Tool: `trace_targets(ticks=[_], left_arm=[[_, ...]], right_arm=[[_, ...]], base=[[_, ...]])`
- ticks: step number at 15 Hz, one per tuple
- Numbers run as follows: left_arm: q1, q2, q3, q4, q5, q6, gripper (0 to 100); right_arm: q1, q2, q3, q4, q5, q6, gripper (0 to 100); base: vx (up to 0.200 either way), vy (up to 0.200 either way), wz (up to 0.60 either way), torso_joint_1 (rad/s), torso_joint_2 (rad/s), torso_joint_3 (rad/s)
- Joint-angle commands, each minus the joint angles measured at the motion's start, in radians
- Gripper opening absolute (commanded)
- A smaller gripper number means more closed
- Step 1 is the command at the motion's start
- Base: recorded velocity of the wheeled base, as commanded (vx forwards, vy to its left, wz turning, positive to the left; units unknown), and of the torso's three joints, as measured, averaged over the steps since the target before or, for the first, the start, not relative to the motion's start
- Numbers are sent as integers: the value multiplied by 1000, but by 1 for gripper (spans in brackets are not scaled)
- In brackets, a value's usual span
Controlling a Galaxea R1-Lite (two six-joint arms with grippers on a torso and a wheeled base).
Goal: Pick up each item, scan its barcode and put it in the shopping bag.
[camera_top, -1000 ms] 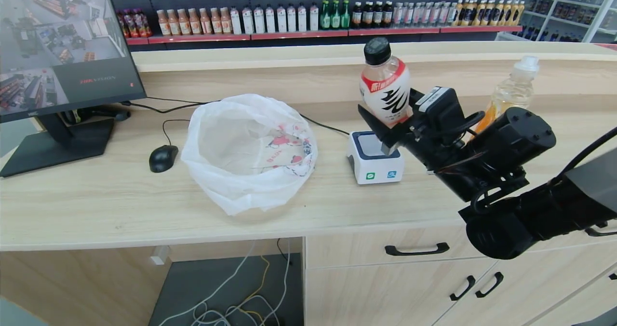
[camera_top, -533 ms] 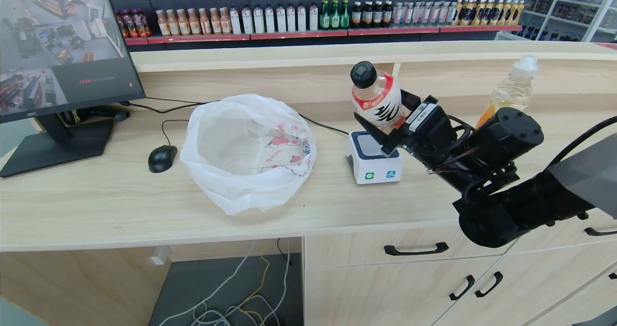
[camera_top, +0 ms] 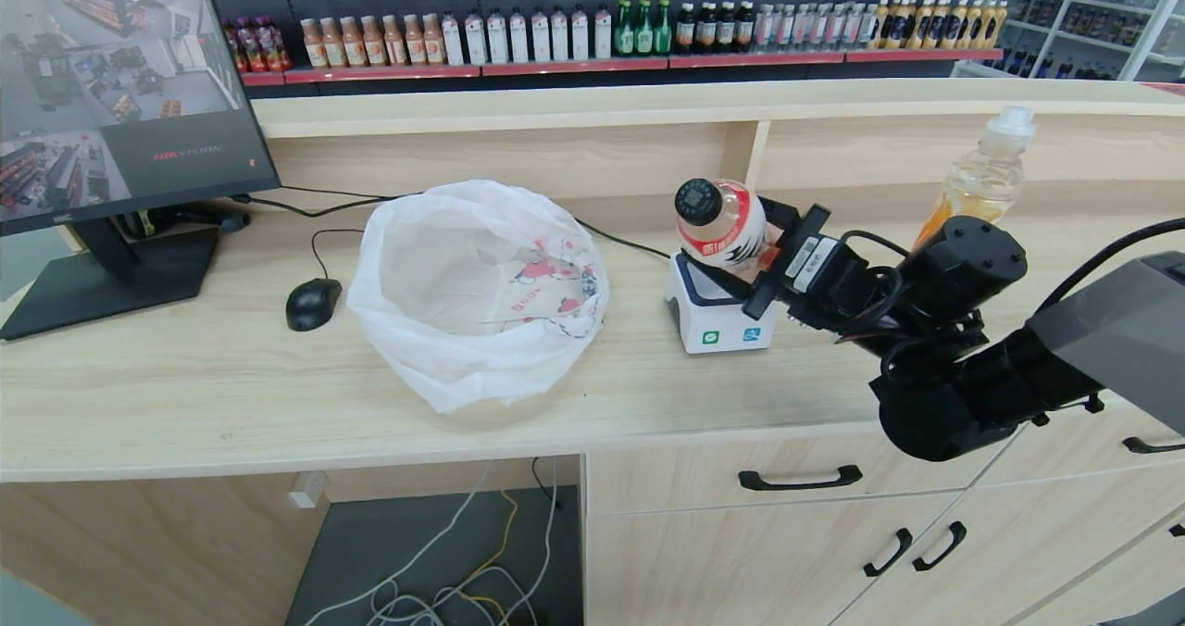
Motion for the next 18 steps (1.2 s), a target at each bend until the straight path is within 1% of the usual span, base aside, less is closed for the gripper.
trace_targets(ticks=[1, 4, 6, 8, 10, 15, 18], left_arm=[[0, 0, 0, 0, 0, 0, 100], [0, 0, 0, 0, 0, 0, 100], [0, 0, 0, 0, 0, -2, 100], [0, 0, 0, 0, 0, -2, 100], [0, 0, 0, 0, 1, 0, 100], [0, 0, 0, 0, 0, 0, 100], [0, 0, 0, 0, 1, 0, 100]], right_arm=[[-8, 11, -12, -1, 15, -2, 0], [-19, 35, -52, -1, 21, -4, 0], [-18, 54, -91, -1, 41, -4, 0], [-21, 63, -95, -1, 81, -4, 0], [-30, 55, -111, -1, 95, -16, 0], [-51, 78, -95, -1, 168, -70, 0], [-38, 78, -90, -1, 171, -82, 0]], base=[[0, 0, 0, 0, 0, 0], [0, 0, 0, 0, 0, 0], [0, 0, 0, 0, 0, 0], [0, 0, 0, 0, 0, 0], [0, 0, 0, 0, 0, 0], [0, 0, 0, 0, 0, 0], [0, 0, 0, 0, 0, 0]])
